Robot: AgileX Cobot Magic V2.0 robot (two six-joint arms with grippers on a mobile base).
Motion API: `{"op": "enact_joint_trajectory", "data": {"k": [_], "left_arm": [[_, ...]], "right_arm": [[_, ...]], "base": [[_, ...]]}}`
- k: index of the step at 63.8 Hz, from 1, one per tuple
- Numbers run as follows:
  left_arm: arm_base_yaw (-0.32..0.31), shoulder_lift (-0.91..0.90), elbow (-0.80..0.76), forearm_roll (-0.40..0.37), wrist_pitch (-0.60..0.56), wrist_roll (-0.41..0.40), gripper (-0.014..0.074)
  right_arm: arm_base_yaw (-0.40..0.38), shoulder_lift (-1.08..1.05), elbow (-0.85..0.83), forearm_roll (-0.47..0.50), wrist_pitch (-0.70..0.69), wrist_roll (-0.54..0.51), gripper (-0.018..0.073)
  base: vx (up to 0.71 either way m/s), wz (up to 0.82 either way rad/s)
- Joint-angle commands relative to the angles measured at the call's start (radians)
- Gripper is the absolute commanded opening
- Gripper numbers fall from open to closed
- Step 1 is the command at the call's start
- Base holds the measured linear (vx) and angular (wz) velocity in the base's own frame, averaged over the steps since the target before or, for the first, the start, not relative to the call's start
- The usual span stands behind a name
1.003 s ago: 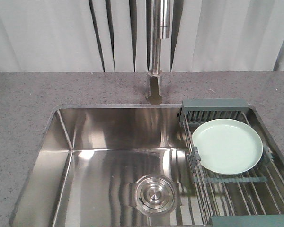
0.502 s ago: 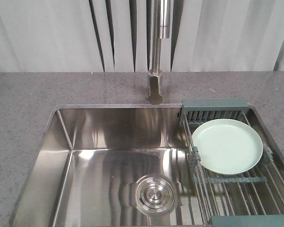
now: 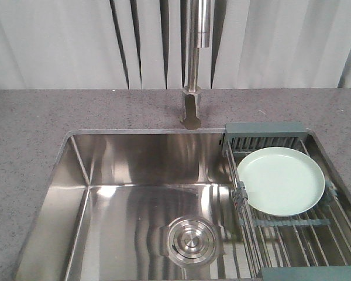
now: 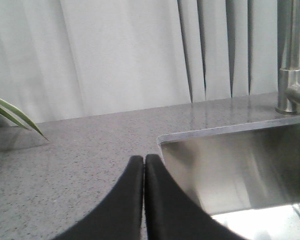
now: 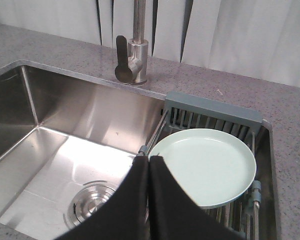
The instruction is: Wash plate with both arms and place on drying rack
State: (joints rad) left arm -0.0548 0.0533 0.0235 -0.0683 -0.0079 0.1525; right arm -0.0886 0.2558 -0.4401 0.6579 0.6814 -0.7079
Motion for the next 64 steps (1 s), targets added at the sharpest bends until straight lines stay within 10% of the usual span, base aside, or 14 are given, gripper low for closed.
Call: {"op": "enact_joint_trajectory", "data": {"k": [1,64], "left_arm": [[0.033,-0.076,-0.022,-0.001,0.008,-0.012,-0.0006],[0.061,-0.069,-0.024,-0.001,0.084,-0.015,-0.0006]], "right_arm": [[-0.005,0.011,-0.027,0.027,-0.057,-0.008,-0.0004],[-0.005,0.011,-0.027,0.028,-0.054,-0.008,-0.0004]], "base": [[0.0,0.0],[0.0,0.0]]}}
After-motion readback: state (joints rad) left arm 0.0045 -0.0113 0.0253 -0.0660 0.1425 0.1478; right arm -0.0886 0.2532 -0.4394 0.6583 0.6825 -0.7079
